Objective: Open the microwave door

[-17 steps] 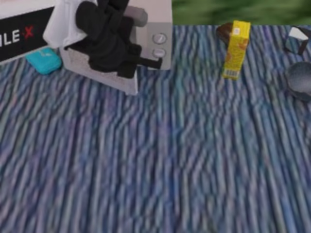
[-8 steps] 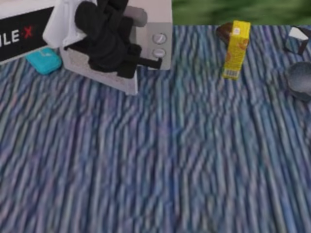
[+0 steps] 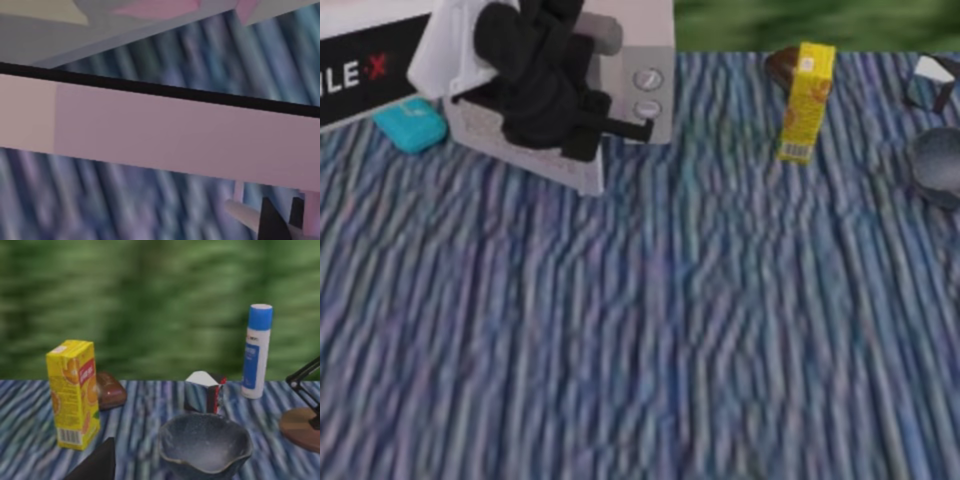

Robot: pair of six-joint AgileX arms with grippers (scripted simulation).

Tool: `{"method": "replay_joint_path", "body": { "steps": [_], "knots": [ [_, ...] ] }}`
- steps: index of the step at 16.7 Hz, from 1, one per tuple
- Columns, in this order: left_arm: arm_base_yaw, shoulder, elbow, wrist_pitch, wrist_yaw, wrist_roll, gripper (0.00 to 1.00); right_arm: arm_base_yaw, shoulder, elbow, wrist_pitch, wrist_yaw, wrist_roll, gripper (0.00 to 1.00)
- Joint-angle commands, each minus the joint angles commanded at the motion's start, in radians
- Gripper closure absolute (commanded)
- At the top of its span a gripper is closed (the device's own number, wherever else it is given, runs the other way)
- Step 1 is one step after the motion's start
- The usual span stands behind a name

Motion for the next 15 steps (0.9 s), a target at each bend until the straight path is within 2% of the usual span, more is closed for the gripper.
{"method": "replay_joint_path", "body": {
  "steps": [3, 8, 15],
  "knots": [
    [-0.002, -0.007, -0.012, 0.004, 0.014, 0.010, 1.00, 0.000, 0.000, 0.000, 0.000, 0.000, 0.000, 0.00],
    [0.031, -0.060, -0.084, 0.022, 0.063, 0.108, 1.00, 0.000, 0.000, 0.000, 0.000, 0.000, 0.000, 0.00],
    [0.034, -0.066, -0.089, 0.026, 0.068, 0.117, 1.00, 0.000, 0.000, 0.000, 0.000, 0.000, 0.000, 0.00]
  ]
}}
